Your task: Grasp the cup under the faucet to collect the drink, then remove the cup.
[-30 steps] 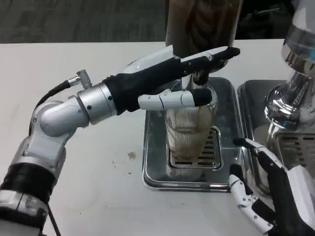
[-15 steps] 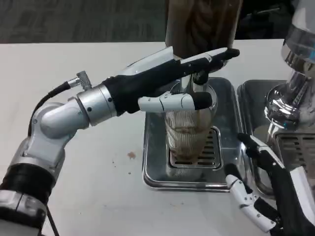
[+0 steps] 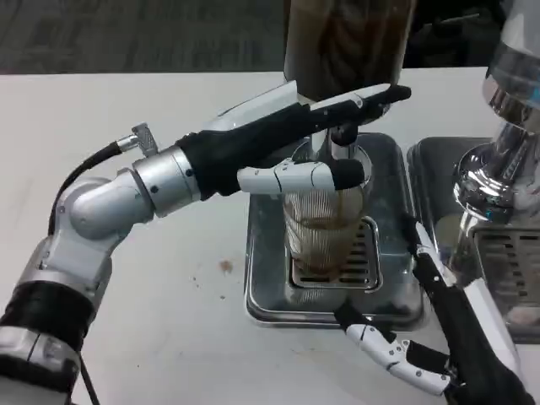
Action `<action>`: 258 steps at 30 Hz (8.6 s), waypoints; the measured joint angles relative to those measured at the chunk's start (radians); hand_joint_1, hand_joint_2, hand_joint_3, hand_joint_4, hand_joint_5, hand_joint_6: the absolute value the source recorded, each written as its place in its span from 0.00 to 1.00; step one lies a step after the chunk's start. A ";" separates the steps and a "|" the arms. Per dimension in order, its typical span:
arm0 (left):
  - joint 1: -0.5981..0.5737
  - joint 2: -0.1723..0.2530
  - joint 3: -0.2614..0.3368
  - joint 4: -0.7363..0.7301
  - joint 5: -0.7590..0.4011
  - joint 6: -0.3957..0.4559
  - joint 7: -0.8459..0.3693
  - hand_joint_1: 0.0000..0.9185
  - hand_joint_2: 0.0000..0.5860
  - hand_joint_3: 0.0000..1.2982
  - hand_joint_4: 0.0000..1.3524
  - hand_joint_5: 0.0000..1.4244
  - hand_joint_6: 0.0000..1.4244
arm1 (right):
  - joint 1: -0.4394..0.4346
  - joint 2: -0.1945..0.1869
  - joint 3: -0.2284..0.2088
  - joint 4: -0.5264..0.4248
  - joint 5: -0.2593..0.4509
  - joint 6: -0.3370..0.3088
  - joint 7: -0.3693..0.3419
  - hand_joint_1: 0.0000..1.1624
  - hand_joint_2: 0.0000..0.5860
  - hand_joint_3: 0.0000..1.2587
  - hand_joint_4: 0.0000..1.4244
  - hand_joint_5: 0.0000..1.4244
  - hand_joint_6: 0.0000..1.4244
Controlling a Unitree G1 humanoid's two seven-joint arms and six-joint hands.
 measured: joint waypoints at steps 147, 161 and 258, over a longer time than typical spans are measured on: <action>0.583 0.034 0.421 -0.482 -0.385 0.312 -0.076 0.00 0.17 0.13 0.09 0.12 0.07 | -0.327 0.039 -0.001 0.318 0.028 0.022 -0.047 0.55 0.40 0.00 0.00 0.00 0.00; 0.592 0.040 0.418 -0.412 -0.343 0.293 -0.058 0.00 0.15 0.14 0.09 0.12 0.07 | -0.435 0.057 -0.003 0.447 0.028 -0.001 -0.068 0.55 0.39 0.00 0.00 0.00 0.00; 0.596 0.097 0.388 -0.241 -0.279 0.287 -0.031 0.00 0.15 0.23 0.19 0.16 0.11 | -0.527 0.129 -0.001 0.890 -0.136 -0.371 -0.674 0.85 0.17 0.49 0.55 0.72 0.95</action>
